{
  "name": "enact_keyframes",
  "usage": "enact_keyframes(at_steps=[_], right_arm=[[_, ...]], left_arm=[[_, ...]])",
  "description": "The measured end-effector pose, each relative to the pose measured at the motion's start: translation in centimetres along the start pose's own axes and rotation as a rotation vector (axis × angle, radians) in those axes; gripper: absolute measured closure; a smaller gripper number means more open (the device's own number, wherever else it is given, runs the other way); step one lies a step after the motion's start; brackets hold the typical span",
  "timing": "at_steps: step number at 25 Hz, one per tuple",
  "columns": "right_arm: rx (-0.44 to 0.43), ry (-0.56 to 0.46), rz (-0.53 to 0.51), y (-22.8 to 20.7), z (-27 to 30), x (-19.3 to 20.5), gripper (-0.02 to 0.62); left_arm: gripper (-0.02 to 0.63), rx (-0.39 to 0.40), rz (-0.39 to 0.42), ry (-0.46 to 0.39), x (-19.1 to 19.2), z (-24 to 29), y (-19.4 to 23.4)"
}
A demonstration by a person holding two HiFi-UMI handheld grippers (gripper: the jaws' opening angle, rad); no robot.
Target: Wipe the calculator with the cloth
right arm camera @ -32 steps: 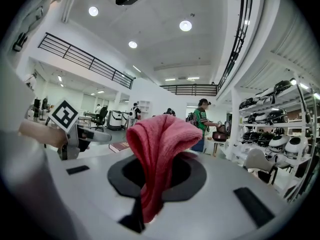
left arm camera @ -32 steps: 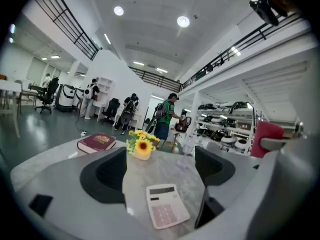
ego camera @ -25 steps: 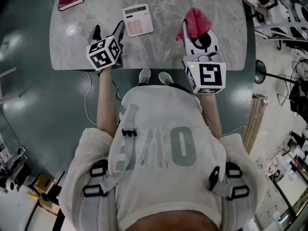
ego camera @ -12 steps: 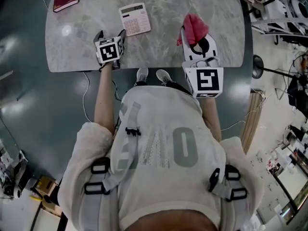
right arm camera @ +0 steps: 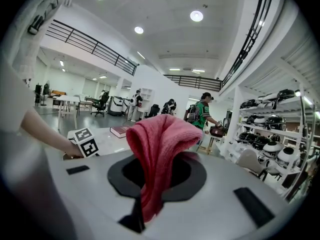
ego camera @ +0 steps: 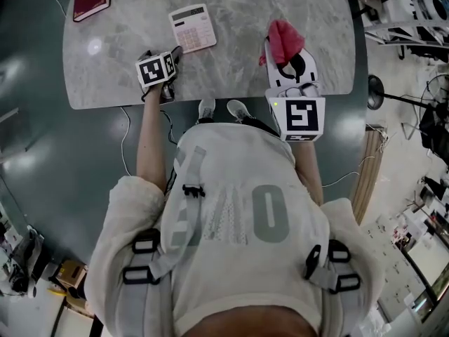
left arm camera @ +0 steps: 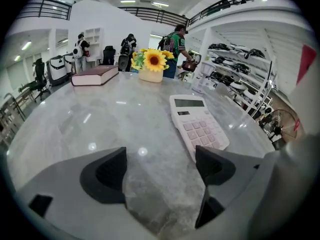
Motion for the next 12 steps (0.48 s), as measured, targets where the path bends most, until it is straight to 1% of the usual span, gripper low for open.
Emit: enact_keyframes(at_steps=[3,12], right_arm=[[-0.014,0.003,-0.008,0.0,0.3,0.0,0.537],[-0.026,0.033,-0.056,0.0,2.4,-0.1,0.537]], left_arm=[[0.186,-0.002,0.001,0.011,0.0,0.0,-0.1],[0.184,0.001,-0.005,0.006,0.1,0.3,-0.1]])
Point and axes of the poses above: the fingertips, and each gripper's own axes: z forward along the fingers, y to its left, x out of its underside, the point moved 7 cm from there along -z, backward along the fingers, and after that the axes turned 11 degrees about -x, right-handed, at the moved point
